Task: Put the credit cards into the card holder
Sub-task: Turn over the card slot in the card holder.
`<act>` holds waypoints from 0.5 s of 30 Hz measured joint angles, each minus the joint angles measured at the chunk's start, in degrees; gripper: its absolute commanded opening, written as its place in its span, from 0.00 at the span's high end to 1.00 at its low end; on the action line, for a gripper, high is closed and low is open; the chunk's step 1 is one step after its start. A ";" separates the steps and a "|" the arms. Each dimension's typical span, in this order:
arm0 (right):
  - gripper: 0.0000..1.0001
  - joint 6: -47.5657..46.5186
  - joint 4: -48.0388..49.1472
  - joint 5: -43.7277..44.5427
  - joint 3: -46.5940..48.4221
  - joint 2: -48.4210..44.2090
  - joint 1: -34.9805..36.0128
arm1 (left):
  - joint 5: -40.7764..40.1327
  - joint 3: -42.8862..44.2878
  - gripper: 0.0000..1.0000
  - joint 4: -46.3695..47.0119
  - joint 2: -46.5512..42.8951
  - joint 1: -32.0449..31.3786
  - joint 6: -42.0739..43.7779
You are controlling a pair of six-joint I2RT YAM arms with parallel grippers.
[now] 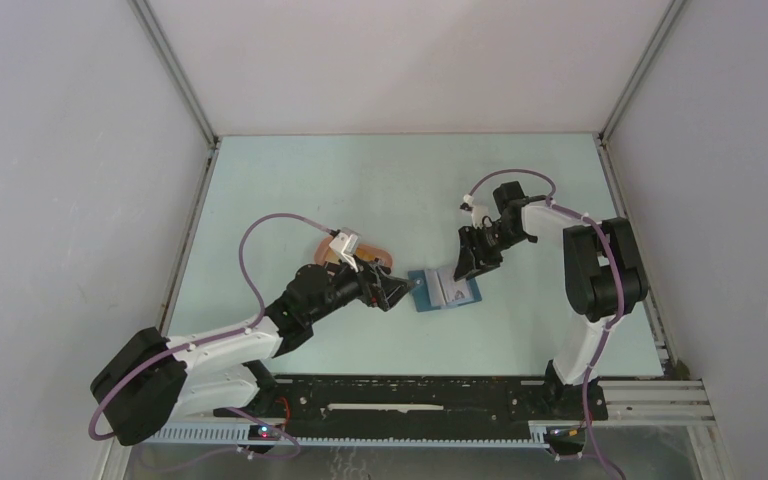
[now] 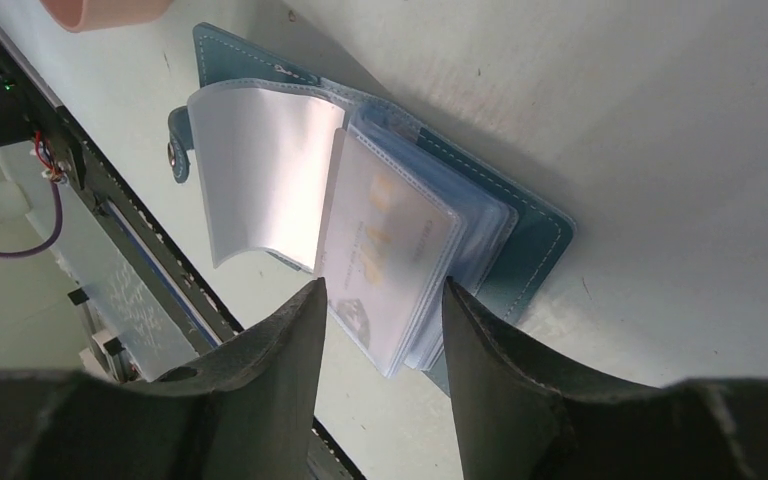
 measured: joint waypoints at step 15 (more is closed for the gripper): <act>0.58 0.00 -0.42 -3.80 0.15 -0.94 -0.55 | 0.20 0.00 0.08 0.02 0.17 0.00 -0.04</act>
